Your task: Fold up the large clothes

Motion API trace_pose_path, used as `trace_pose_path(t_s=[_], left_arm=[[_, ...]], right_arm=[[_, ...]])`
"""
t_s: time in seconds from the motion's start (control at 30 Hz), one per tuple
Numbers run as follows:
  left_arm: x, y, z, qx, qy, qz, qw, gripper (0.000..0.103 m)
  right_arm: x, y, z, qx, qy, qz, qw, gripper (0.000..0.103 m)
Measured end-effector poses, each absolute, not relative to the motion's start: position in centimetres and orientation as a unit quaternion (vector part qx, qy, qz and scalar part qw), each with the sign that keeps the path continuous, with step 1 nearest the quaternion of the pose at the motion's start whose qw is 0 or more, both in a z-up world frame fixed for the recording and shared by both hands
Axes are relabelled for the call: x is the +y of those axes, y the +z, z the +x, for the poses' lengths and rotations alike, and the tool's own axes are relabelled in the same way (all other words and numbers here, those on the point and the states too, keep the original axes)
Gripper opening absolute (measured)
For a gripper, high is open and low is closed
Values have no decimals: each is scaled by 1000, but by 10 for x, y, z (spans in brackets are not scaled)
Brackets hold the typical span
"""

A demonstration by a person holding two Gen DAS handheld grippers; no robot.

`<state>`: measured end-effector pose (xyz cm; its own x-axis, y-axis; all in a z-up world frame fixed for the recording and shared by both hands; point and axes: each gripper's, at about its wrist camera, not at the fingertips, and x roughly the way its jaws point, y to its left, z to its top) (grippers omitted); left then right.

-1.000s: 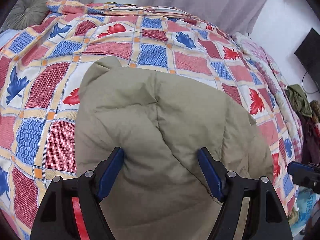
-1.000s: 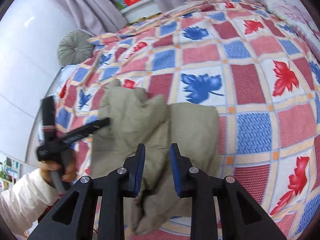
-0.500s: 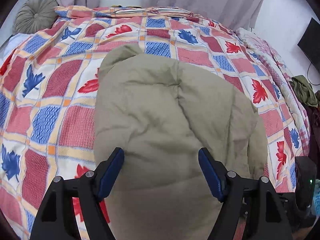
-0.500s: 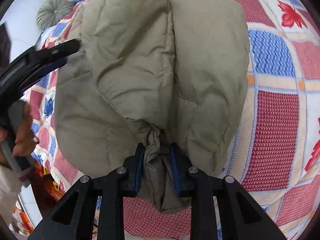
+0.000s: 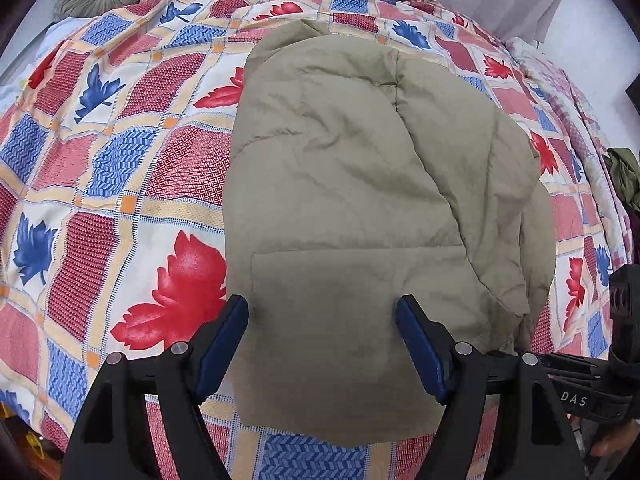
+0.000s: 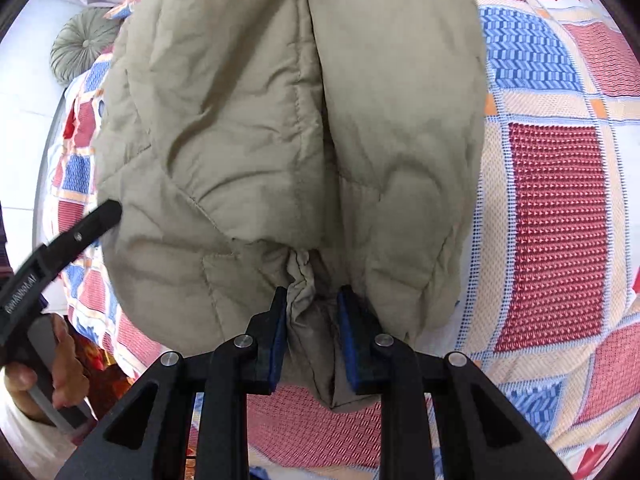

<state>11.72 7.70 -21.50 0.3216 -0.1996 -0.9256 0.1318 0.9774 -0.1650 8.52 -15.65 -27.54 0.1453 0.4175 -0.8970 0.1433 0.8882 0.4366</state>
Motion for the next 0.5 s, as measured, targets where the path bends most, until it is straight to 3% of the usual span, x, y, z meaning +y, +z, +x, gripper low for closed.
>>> trace_pose_path(t_s=[0.27,0.37,0.5], left_arm=[[83,-199,105,596,-94,-22,797,77],[86,-188,94,605,-95,-20,791,85],[90,-170,77,604,-98,-21,791,86]], right_arm=[[-164,-238,82,647,84,210,728,30],[-166,-222,76,648,81,203,730,37],[-164,-198,63,644,82,199,734,40]])
